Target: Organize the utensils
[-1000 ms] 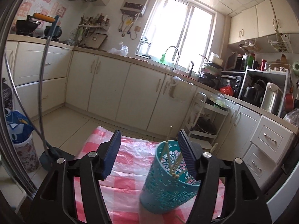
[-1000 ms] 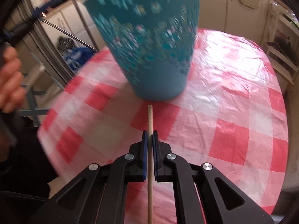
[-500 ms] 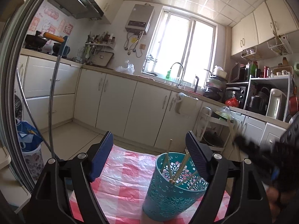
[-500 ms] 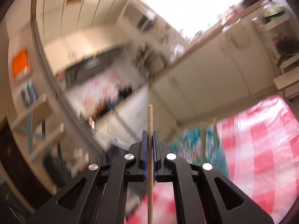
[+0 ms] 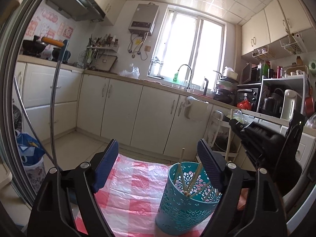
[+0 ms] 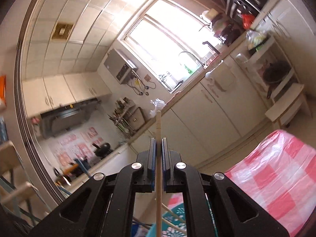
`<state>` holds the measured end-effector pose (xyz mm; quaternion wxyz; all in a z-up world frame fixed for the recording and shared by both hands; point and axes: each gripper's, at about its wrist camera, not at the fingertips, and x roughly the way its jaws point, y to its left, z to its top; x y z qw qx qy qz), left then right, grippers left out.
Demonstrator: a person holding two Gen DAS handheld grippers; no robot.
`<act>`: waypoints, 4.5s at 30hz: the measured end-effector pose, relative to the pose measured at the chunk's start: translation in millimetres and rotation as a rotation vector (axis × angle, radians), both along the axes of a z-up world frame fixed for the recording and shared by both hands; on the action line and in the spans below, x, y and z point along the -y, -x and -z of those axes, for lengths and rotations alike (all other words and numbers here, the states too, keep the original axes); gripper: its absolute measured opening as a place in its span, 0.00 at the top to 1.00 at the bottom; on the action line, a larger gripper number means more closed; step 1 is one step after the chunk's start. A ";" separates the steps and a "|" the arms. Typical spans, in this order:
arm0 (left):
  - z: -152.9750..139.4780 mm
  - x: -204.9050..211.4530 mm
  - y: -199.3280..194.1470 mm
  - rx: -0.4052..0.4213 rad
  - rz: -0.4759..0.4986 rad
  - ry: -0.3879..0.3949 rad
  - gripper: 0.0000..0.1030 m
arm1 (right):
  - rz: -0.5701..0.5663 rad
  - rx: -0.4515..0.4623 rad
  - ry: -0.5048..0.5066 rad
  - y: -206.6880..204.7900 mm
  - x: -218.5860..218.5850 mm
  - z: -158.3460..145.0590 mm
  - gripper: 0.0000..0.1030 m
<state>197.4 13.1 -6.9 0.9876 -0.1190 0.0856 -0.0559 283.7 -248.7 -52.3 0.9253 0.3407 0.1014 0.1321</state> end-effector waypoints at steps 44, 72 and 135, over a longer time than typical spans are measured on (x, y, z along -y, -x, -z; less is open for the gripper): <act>-48.9 4.6 194.4 -0.325 -0.055 -0.184 0.08 | -0.084 -0.523 0.657 278.6 -56.0 -31.5 0.07; -38.1 -18.8 332.9 -0.481 0.005 -0.230 0.07 | -0.052 -0.665 0.611 438.2 -82.6 -55.5 0.07; -29.9 -17.7 326.2 -0.522 -0.020 -0.259 0.07 | -0.141 -0.724 0.653 431.6 -100.9 -35.3 0.07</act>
